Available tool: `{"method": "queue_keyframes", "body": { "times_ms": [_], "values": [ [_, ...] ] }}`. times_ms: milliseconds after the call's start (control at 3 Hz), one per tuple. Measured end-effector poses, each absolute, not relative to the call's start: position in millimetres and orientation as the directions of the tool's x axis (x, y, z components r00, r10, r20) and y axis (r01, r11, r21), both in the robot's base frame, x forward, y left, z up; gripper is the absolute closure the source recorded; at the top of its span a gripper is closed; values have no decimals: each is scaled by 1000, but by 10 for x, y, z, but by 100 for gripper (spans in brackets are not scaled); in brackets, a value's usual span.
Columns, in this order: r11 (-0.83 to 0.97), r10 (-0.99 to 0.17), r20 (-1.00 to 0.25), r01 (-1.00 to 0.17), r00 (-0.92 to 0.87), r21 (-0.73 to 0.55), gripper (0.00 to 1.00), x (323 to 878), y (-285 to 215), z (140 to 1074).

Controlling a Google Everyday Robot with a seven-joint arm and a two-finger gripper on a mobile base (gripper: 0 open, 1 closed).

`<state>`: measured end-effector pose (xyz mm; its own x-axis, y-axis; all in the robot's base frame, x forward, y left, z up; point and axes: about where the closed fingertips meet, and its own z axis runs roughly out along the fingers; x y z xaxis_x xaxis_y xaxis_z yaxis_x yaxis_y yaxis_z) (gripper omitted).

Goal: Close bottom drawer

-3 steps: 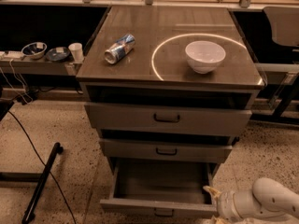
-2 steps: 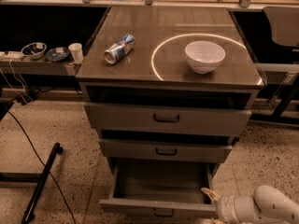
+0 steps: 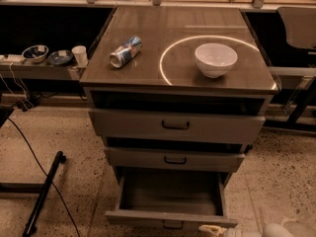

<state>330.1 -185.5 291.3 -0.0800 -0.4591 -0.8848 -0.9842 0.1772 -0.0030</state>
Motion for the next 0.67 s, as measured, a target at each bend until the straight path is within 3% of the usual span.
{"method": "queue_keyframes", "body": {
  "times_ms": [667],
  "values": [
    [205, -434, -895, -979, -101, 12, 89, 3412, -1797, 2519]
  ]
}}
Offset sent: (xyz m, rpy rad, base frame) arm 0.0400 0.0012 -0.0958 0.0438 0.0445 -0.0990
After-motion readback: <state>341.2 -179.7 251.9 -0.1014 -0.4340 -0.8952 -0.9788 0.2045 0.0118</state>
